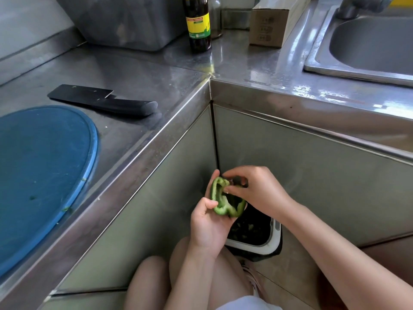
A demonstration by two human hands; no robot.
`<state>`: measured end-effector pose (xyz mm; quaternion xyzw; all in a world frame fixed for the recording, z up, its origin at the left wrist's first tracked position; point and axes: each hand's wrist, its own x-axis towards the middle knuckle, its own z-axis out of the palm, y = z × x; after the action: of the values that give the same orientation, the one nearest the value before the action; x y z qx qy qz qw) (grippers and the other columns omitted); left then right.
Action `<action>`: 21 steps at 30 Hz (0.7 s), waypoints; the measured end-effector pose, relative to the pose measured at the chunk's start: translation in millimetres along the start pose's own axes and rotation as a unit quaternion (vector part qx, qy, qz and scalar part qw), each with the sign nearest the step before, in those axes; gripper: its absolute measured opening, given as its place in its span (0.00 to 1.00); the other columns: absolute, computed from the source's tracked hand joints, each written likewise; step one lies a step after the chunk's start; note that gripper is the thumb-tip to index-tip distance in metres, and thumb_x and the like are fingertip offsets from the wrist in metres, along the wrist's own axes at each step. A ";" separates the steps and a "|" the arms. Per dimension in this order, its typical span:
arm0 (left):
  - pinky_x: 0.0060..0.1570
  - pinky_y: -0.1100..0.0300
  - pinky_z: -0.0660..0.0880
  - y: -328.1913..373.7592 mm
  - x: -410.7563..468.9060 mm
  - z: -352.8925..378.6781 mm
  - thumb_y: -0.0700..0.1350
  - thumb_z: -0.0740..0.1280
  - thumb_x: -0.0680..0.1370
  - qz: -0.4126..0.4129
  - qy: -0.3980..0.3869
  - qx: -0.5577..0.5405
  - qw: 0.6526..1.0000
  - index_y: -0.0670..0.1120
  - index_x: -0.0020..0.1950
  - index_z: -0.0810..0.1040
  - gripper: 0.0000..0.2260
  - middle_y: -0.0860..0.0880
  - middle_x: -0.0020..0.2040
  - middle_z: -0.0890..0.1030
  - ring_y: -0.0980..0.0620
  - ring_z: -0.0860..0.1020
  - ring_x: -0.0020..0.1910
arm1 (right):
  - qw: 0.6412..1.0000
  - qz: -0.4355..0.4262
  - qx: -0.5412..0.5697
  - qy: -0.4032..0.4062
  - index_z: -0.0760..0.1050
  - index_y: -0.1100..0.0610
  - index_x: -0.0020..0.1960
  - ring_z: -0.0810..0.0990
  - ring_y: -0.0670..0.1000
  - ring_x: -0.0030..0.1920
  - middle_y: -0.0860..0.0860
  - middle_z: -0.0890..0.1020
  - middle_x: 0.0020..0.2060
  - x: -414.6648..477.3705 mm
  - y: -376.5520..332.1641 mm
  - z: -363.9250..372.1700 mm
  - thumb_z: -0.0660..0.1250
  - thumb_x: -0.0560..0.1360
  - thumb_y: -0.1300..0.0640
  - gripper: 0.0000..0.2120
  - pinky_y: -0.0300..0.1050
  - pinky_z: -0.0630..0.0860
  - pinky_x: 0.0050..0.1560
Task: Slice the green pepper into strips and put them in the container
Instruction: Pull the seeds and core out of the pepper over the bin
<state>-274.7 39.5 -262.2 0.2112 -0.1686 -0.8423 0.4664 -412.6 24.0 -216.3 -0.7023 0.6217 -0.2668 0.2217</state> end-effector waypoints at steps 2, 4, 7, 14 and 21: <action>0.70 0.38 0.60 1.4 -0.6 0.2 0.40 0.63 0.65 -0.008 -0.019 -0.004 1.000 0.49 0.70 0.72 0.31 0.40 0.65 0.76 0.40 0.74 0.63 | 1.000 -0.004 0.030 0.005 0.83 0.49 0.51 0.74 0.39 0.37 0.43 0.81 0.40 -0.2 -1.3 -1.7 0.72 0.72 0.55 0.09 0.28 0.69 0.40; 0.68 0.38 0.63 2.8 -0.1 0.2 0.41 0.68 0.61 -0.016 -0.025 -0.018 0.999 0.48 0.69 0.73 0.34 0.40 0.64 0.76 0.40 0.76 0.61 | 0.996 0.005 0.087 0.012 0.84 0.50 0.48 0.78 0.41 0.37 0.44 0.83 0.37 -0.1 -0.2 -4.2 0.72 0.72 0.57 0.06 0.34 0.74 0.41; 0.60 0.41 0.72 6.2 -0.2 1.4 0.41 0.69 0.59 -0.037 -0.034 -0.054 0.997 0.47 0.67 0.75 0.35 0.40 0.64 0.76 0.36 0.77 0.58 | 0.975 0.059 0.213 0.031 0.84 0.55 0.42 0.80 0.39 0.36 0.46 0.84 0.34 1.3 2.2 -9.9 0.70 0.73 0.61 0.04 0.39 0.78 0.44; 0.54 0.43 0.76 13.4 -5.5 0.3 0.41 0.68 0.62 -0.072 -0.090 -0.144 0.983 0.41 0.64 0.77 0.29 0.38 0.63 0.76 0.33 0.76 0.58 | 0.995 0.040 0.070 0.058 0.83 0.52 0.52 0.79 0.41 0.44 0.44 0.83 0.44 3.1 10.7 -19.0 0.66 0.76 0.55 0.08 0.28 0.70 0.45; 0.63 0.38 0.69 9.7 -1.3 0.9 0.39 0.73 0.56 -0.031 0.006 -0.121 0.992 0.41 0.60 0.79 0.31 0.37 0.65 0.75 0.34 0.72 0.65 | 0.985 -0.032 0.041 0.167 0.82 0.57 0.48 0.76 0.43 0.39 0.47 0.79 0.39 -4.0 13.5 -17.5 0.64 0.73 0.72 0.14 0.30 0.71 0.41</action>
<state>-267.6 35.7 -256.5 0.1636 -0.0562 -0.8692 0.4632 -434.6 26.6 -212.1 -0.6579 0.6156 -0.4123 0.1346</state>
